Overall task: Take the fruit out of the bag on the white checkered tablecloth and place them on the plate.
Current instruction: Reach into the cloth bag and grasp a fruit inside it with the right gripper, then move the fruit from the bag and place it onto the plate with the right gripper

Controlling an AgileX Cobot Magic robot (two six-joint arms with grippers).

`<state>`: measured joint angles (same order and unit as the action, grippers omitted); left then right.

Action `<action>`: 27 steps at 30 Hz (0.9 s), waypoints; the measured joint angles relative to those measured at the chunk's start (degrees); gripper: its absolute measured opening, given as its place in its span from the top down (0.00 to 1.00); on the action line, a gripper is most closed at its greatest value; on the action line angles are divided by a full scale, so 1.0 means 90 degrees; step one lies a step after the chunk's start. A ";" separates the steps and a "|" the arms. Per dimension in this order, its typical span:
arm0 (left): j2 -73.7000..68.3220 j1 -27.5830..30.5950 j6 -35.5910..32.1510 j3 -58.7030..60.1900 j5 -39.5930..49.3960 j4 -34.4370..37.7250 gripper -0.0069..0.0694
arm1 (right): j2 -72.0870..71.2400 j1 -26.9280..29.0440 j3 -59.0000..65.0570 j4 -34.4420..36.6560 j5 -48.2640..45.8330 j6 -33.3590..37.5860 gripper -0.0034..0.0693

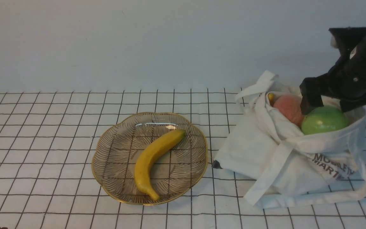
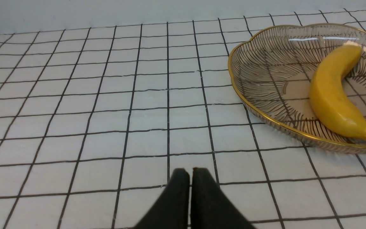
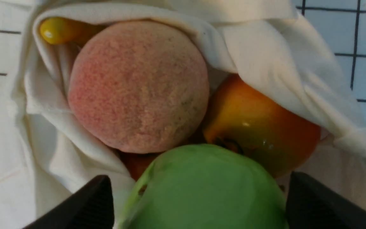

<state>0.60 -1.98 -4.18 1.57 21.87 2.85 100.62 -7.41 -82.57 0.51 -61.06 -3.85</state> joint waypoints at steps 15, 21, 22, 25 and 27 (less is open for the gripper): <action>0.0000 0.0000 0.0000 0.0000 0.0000 0.0000 0.92 | 0.0113 -0.0007 -0.0062 0.0072 -0.0419 0.0097 0.17; 0.0000 0.0000 0.0000 0.0000 0.0000 0.0000 0.92 | -0.0193 -0.0027 -0.0419 0.0286 -0.0451 0.0126 0.18; 0.0000 0.0000 0.0000 0.0000 0.0000 0.0000 0.92 | -0.0293 -0.0027 -0.0529 0.0334 -0.0427 0.0126 0.18; 0.0000 0.0000 0.0000 0.0000 0.0000 0.0000 0.92 | -0.0592 -0.0039 -0.0850 0.0553 -0.0297 0.0159 0.18; 0.0000 0.0000 0.0000 0.0000 0.0000 0.0000 0.92 | -0.0715 -0.0062 -0.1016 0.0804 -0.0201 0.0244 0.19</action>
<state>0.60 -1.98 -4.18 1.57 21.87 2.85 94.19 -7.96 -91.72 7.75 -62.86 -1.65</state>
